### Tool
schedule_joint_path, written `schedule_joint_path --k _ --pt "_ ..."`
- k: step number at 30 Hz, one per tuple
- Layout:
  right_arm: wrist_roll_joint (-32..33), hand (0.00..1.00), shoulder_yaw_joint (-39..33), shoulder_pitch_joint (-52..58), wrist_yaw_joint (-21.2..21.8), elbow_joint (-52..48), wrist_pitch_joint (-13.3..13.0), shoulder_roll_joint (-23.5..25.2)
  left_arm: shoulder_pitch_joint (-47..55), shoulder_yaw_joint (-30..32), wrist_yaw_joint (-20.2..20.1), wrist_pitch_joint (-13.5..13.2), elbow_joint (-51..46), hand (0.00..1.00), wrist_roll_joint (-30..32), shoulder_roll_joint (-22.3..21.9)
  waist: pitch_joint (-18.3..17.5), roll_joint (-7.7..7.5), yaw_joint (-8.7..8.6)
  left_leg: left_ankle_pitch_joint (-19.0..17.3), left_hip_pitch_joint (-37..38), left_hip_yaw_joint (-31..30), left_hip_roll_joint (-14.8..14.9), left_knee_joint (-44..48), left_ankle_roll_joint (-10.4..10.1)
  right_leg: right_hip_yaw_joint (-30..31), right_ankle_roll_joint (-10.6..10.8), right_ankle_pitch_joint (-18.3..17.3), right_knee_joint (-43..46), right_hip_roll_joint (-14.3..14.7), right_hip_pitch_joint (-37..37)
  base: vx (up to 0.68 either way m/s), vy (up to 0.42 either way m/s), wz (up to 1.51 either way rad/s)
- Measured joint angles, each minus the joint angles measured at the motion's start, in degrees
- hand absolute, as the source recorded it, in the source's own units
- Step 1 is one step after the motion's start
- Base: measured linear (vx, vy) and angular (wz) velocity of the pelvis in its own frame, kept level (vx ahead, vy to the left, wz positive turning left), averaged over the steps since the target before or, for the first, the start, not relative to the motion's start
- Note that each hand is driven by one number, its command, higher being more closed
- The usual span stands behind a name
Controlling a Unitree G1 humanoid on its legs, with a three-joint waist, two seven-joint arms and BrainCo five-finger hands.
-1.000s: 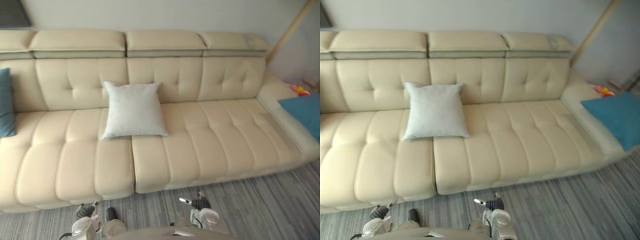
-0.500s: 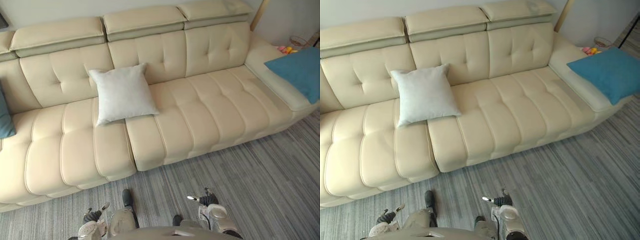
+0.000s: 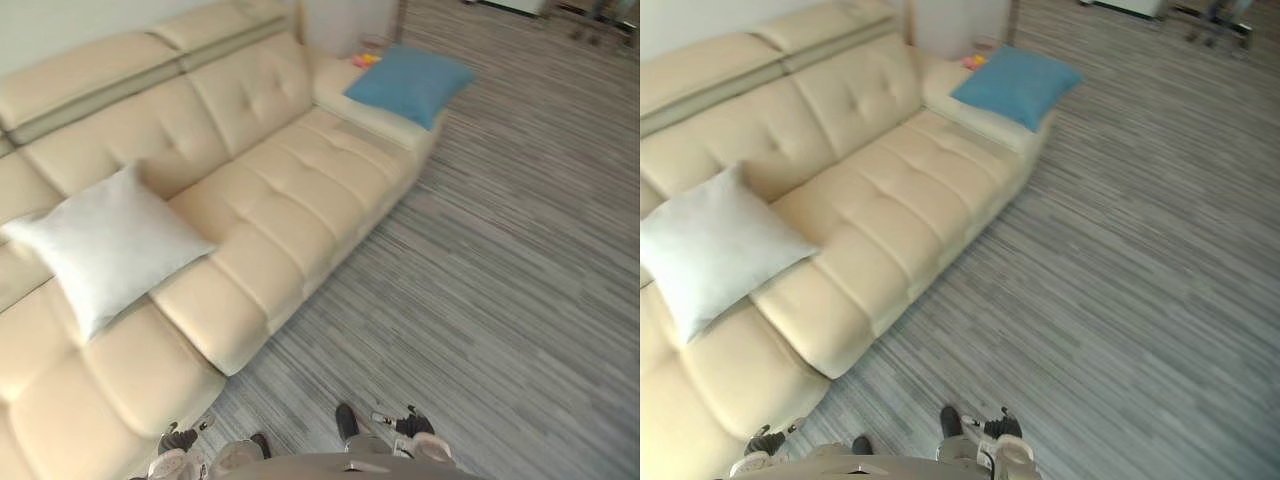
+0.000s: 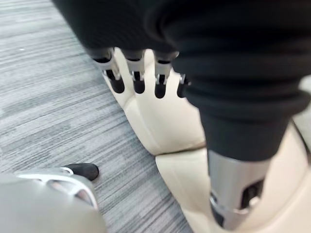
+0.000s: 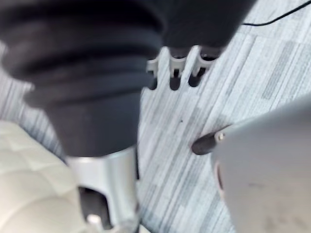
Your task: Pick up cushions and gather them together orderly.
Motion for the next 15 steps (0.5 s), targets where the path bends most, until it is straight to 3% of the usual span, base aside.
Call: schedule_joint_path --k 1,2,3,4,5,6,8,9,10,12,13,14,15 --pt "-0.01 0.00 0.38 -0.79 0.01 0.09 -0.06 -0.11 -0.21 -0.60 -0.03 -0.01 0.06 0.00 0.08 0.00 0.10 0.58 0.22 0.00 -0.01 2.66 1.17 -0.03 0.07 -4.70 -2.58 2.69 -2.27 0.98 -0.15 0.08 -0.105 -1.43" --pt "-0.03 0.00 0.48 -1.51 0.04 0.21 -0.04 -0.15 -0.39 -1.24 -0.07 0.00 -0.06 0.00 0.83 0.34 0.77 1.04 -0.17 0.08 0.75 6.55 2.08 -0.25 0.10 -16.01 -7.06 -0.94 -2.22 0.19 -0.42 0.05 -0.104 -1.43" --pt "-0.03 0.00 0.04 -1.57 0.14 0.42 -0.02 -0.62 -0.61 -1.90 -0.06 0.10 0.04 0.00 1.10 0.30 0.94 1.19 -0.27 0.00 1.99 8.70 2.31 -0.38 0.01 -24.55 -6.72 -3.34 -1.17 -1.27 -0.09 0.05 -0.098 -1.21" --pt "-0.03 0.00 -0.47 -1.62 0.19 0.50 -0.03 -1.12 -0.63 -3.21 -0.05 0.20 -0.03 0.00 1.15 0.14 1.71 2.69 -0.40 -0.03 3.30 10.39 2.84 -0.61 -0.04 -32.99 -6.54 -5.31 0.83 -2.68 0.14 0.05 -0.046 -1.10" --pt "-0.04 0.00 -0.46 -1.54 0.24 0.61 -0.03 -1.54 -0.58 -4.43 -0.18 0.20 -0.08 0.00 1.17 0.17 1.99 3.20 -0.50 -0.23 4.98 12.01 3.14 -0.88 -0.36 -40.90 -6.63 -6.46 3.52 -4.74 0.59 0.09 -0.069 -1.12" --pt "-0.04 0.00 -0.46 -1.40 0.28 0.95 -0.04 -1.84 -0.60 -5.05 -0.43 0.21 -0.06 0.00 1.16 0.13 2.12 3.54 -0.86 -0.63 6.44 12.28 3.03 -1.40 -1.10 -43.34 -5.43 -6.99 5.56 -5.17 0.69 0.10 -0.088 -0.92" --pt "-0.06 0.00 -0.73 -1.60 0.23 2.22 -0.04 -3.60 -0.87 -6.32 -0.57 0.18 -0.09 0.00 1.14 -0.47 1.77 4.57 -1.79 -0.59 7.27 11.73 3.42 -2.33 -2.31 -40.20 -4.53 -7.68 6.65 -3.72 -0.07 0.11 -0.116 -0.75" --pt "-0.04 0.00 -1.56 -1.49 0.19 2.69 0.08 -4.24 -1.03 -6.65 -0.78 0.16 -0.11 0.00 1.16 -0.90 1.70 5.16 -1.42 -1.18 7.58 10.54 4.55 -1.08 -3.27 -38.35 -4.37 -9.38 7.00 -2.74 -0.73 0.10 -0.129 -0.94" --pt "-0.02 0.00 -1.66 -1.22 0.11 2.77 0.09 -4.26 -1.40 -6.64 -1.13 0.28 -0.08 0.00 1.14 -0.80 1.78 5.04 -1.48 -2.30 6.58 9.14 6.71 4.28 -4.94 -37.23 -4.31 -10.85 8.47 -1.90 -1.20 0.08 -0.140 -0.80" --pt "0.50 0.00 -1.77 -0.85 0.06 2.75 0.00 -4.05 -1.71 -6.47 -1.18 0.30 -0.27 0.00 1.09 -0.64 2.14 4.32 -1.66 -2.97 4.62 7.66 8.99 11.95 -5.84 -36.32 -4.35 -11.93 9.21 -1.60 -0.82 0.08 -0.145 -0.62" --pt "1.64 0.00 -1.81 -0.22 -0.08 2.29 0.07 -3.67 -2.06 -5.78 -1.19 0.25 -1.32 0.00 1.09 -1.06 2.87 4.51 -1.01 -0.04 -0.72 2.74 14.46 30.10 -1.52 -34.47 -5.12 -12.69 9.36 -0.02 1.33 0.12 -0.108 -0.76" --pt "1.82 0.00 -2.00 -0.03 -0.10 2.02 0.02 -3.66 -2.06 -5.79 -1.19 0.22 -1.73 0.00 1.11 -1.21 3.11 4.75 -0.78 1.00 -2.35 0.96 15.42 34.24 -0.02 -33.69 -5.56 -13.19 9.82 0.34 1.79 0.13 -0.075 -0.81" --pt "2.01 0.00 -2.10 0.00 -0.12 2.01 -0.02 -3.72 -2.07 -5.86 -1.21 0.12 -1.97 0.00 1.12 -1.39 3.37 4.82 -0.71 1.36 -3.81 -0.76 15.95 37.51 -0.05 -32.77 -5.82 -13.63 10.43 0.71 2.03 0.13 0.034 -0.66"
